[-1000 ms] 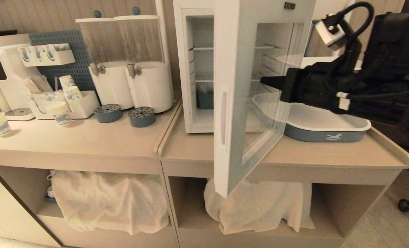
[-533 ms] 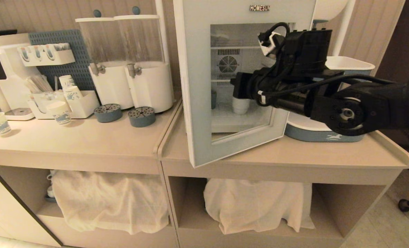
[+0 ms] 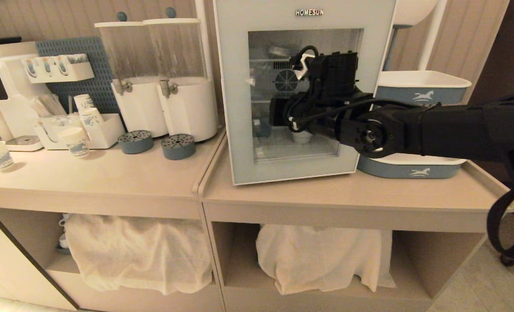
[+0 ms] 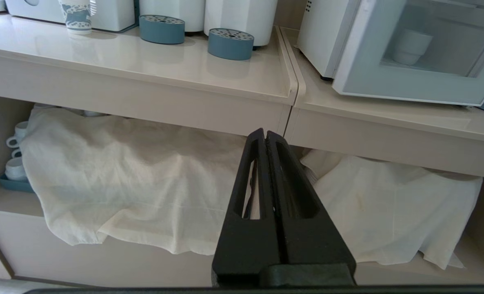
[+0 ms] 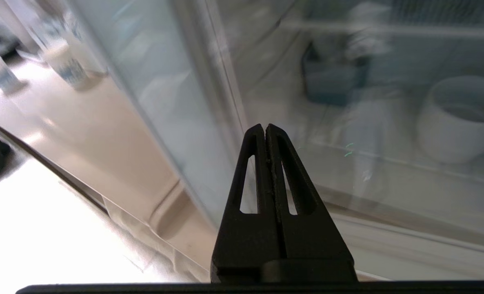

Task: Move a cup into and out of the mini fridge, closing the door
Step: Close the freezer door

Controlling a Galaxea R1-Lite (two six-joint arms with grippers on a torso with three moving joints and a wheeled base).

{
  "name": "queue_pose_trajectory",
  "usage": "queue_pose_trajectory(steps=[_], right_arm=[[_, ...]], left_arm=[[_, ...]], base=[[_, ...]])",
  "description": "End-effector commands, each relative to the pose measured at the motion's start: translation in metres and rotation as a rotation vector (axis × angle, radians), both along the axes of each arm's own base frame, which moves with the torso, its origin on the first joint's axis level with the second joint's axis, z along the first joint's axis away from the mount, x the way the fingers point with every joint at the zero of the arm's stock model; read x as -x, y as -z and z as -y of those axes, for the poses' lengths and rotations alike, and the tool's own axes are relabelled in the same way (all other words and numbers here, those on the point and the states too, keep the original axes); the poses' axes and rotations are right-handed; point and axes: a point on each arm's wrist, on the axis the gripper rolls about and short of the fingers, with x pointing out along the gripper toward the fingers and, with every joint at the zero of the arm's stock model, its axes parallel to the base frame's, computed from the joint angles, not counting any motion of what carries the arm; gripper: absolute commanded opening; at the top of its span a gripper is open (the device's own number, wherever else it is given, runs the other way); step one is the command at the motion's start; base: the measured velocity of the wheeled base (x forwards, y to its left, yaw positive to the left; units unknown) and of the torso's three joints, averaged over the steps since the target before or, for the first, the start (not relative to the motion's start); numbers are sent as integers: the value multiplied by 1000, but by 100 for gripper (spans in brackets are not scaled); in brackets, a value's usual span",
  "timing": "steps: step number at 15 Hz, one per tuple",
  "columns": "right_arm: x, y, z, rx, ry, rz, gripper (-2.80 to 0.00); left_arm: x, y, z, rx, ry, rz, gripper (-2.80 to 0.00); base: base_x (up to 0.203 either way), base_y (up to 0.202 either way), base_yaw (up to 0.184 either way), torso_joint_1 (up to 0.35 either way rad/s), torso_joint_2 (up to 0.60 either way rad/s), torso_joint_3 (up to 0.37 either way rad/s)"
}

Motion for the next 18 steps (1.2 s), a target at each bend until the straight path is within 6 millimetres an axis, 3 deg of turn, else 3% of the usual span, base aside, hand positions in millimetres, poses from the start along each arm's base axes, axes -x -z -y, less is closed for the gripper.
queue_pose_trajectory(steps=[1, 5, 11, 18], right_arm=[[-15, 19, -7, 43, 0, -10, -280], [-20, 28, -7, 61, 5, -22, -280], [-38, 31, 9, 79, 43, 59, -280], [-67, 60, 28, 131, 76, 105, -280]], left_arm=[[-3, 11, 0, 1, 0, -37, -280], [-3, 11, 0, 1, 0, -35, -280], [-3, 11, 0, 1, 0, -37, -280], [-3, 11, 0, 1, 0, -37, -280]], base=[[0, 0, 0, 0, 0, 0], [0, 0, 0, 0, 0, 0], [0, 0, 0, 0, 0, 0], [0, 0, 0, 0, 0, 0]])
